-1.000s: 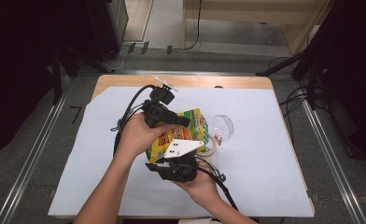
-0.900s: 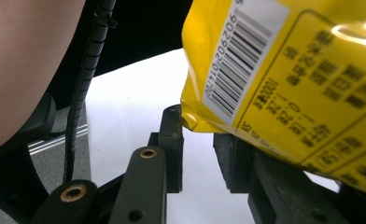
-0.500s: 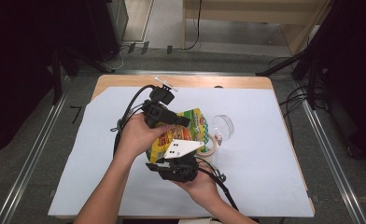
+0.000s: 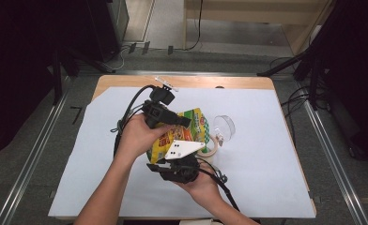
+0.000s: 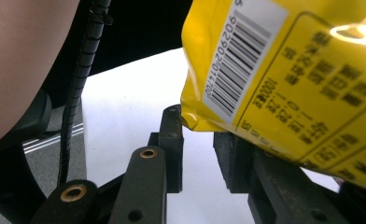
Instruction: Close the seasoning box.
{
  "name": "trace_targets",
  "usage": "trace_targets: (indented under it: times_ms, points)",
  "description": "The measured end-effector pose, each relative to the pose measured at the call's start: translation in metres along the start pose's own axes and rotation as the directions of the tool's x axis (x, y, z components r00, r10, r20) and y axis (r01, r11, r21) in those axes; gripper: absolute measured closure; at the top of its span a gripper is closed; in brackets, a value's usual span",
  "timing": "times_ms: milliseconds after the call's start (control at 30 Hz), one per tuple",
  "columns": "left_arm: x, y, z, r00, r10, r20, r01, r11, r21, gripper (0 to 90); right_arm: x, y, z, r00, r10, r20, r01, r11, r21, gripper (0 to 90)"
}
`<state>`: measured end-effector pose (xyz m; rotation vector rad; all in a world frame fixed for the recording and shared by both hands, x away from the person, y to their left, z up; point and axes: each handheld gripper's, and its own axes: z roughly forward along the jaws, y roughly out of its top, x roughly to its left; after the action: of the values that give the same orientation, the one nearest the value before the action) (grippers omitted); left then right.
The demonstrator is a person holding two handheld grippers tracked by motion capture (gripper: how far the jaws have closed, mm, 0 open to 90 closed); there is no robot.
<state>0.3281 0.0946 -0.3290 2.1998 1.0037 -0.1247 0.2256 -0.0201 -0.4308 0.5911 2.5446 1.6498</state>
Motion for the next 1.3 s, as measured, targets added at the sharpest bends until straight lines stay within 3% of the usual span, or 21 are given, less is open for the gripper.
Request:
trace_targets:
  times_ms: [1300]
  points:
    - [-0.019, 0.000, -0.003, 0.9983, 0.046, -0.037, -0.046, 0.9989, -0.001, 79.5, -0.005, -0.004, 0.002, 0.9996, 0.030, 0.001, -0.030, 1.000, 0.000, 75.2]
